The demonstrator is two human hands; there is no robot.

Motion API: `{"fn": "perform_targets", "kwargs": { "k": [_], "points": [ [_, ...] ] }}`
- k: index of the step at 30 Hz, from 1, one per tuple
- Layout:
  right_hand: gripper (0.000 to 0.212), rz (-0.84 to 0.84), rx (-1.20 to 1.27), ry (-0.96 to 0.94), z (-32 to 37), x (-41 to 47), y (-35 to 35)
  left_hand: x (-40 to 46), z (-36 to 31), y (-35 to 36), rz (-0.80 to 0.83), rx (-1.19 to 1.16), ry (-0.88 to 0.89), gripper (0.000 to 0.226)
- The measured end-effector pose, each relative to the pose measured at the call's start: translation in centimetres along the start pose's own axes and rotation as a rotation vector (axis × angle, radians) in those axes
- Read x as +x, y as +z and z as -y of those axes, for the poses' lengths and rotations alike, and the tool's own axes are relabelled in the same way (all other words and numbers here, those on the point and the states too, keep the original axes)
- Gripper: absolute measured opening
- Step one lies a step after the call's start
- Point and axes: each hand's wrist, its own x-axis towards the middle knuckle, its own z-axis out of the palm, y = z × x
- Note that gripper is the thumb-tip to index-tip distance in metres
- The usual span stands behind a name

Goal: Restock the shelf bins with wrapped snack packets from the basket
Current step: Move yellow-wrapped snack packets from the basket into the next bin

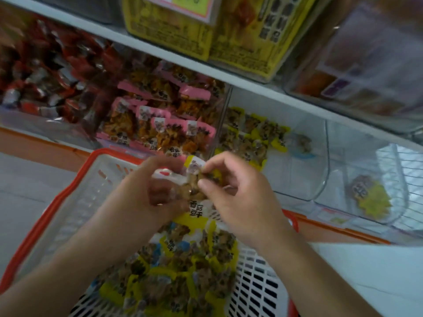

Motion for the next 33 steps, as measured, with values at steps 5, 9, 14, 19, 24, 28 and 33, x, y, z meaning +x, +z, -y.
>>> {"fn": "perform_targets", "kwargs": {
  "k": [5,9,14,19,24,28,33],
  "points": [
    [0.024,0.105,-0.037,0.092,-1.4,0.2,-3.5,0.0,-1.5,3.7,0.036,-0.014,0.040,0.061],
    [0.020,-0.117,-0.131,0.120,-3.1,-1.1,-7.3,1.2,-2.3,6.7,0.024,0.056,0.047,0.046],
    [0.024,-0.423,-0.352,0.349,-6.7,-3.4,-12.7,6.8,-4.5,12.1,-0.041,0.319,0.145,0.038],
    [0.034,-0.192,-0.410,0.527,-8.9,-4.5,-14.6,15.0,-4.4,18.4,-0.061,0.325,0.130,0.038],
    [0.040,-0.100,-0.341,0.549,-10.1,-4.2,-15.6,18.5,-4.9,23.6,-0.005,0.496,0.190,0.035],
    [0.039,-0.056,-0.310,0.555,-10.2,-3.8,-16.0,19.9,-4.1,25.2,0.048,0.768,0.196,0.048],
    [0.035,-0.036,-0.279,0.551,-10.3,-3.7,-16.4,20.2,-2.9,25.1,-0.002,1.249,0.263,0.059]
  ]
}}
